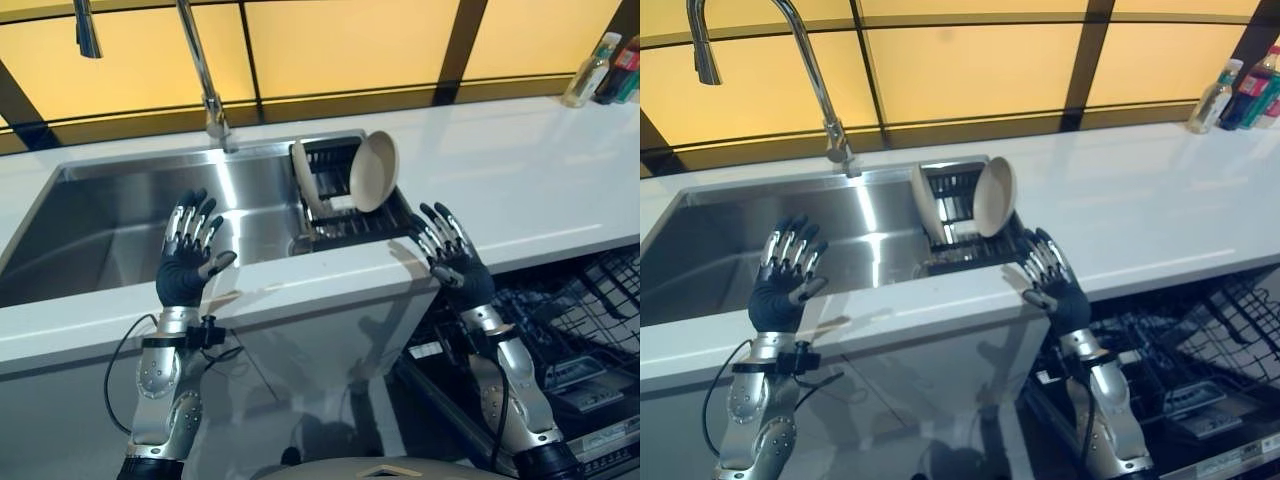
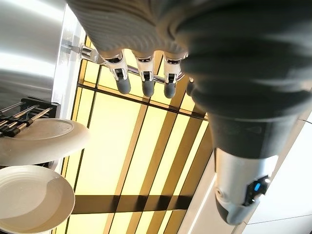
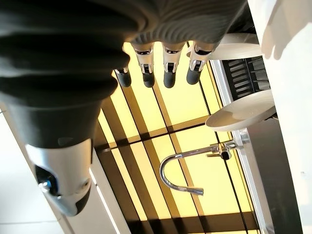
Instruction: Pick up plates and place into dishwasher.
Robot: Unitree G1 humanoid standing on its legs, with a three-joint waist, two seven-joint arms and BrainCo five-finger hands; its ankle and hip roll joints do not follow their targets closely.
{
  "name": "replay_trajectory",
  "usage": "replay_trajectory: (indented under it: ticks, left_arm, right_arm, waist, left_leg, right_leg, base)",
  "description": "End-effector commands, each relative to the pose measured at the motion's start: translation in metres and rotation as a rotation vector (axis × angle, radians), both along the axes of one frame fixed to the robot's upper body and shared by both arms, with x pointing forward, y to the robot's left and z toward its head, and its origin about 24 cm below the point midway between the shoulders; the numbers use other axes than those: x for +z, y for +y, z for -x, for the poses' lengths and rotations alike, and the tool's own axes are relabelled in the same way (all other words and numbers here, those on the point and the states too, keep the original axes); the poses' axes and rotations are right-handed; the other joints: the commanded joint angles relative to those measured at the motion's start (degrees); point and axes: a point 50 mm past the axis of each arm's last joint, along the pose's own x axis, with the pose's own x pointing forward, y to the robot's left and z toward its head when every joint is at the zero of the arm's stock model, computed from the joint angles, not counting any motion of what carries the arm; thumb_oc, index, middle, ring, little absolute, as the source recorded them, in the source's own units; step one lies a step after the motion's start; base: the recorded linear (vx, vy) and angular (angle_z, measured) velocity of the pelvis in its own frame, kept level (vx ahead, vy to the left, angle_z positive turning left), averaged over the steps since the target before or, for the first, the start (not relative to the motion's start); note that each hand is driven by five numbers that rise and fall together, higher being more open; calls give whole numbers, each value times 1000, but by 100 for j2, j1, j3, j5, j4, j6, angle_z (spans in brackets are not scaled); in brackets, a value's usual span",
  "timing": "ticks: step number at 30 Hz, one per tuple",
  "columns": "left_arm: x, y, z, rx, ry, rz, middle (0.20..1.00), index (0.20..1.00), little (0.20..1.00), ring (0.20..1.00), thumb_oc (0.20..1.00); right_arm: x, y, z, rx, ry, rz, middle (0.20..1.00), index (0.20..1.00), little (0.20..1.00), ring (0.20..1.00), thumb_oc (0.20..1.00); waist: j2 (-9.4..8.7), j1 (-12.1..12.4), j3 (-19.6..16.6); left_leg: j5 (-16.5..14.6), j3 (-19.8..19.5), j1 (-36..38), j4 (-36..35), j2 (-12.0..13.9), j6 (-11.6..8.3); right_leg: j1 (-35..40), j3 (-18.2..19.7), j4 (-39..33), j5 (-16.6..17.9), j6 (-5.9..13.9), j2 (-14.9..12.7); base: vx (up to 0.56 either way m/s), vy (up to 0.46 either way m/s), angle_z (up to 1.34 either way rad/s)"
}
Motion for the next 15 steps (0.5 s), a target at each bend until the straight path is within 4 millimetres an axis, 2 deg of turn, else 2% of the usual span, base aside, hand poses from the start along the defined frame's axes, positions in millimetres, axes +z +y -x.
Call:
replay_trajectory:
  ticks: [1,6,15]
  left_arm:
    - [17,10,0,27,-100,-45,1000,1000,1000,1000,1000]
    - [21,7,1,-25,-144,-35,1000,1000,1000,1000,1000]
    - [19,7,1,-46,-146,16,1000,1000,1000,1000,1000]
  right_arm:
    - [23,-4,-1,-36,-135,-4,1000,1000,1000,1000,1000]
    - [19,-3,-1,-44,-111,-21,1000,1000,1000,1000,1000]
    - [19,-6,1,-72,-107,-37,1000,1000,1000,1000,1000]
  waist:
    - [-155,98,-222]
    - [-135,88,-231]
    - [-129,33,-199]
  left_leg:
    - [-457,102,-291,181,7,-17]
    - [-433,216,-284,132,14,-11]
    - [-539,320,-210,215,8,47]
  right_leg:
    - [-230,-496,-57,59,344,-297]
    - [-195,-620,-99,63,383,-364]
    - [-151,-517,-22,-5,412,-363]
  base:
    - [0,0,0]
    - [11,39,6]
    - [5,2,-1]
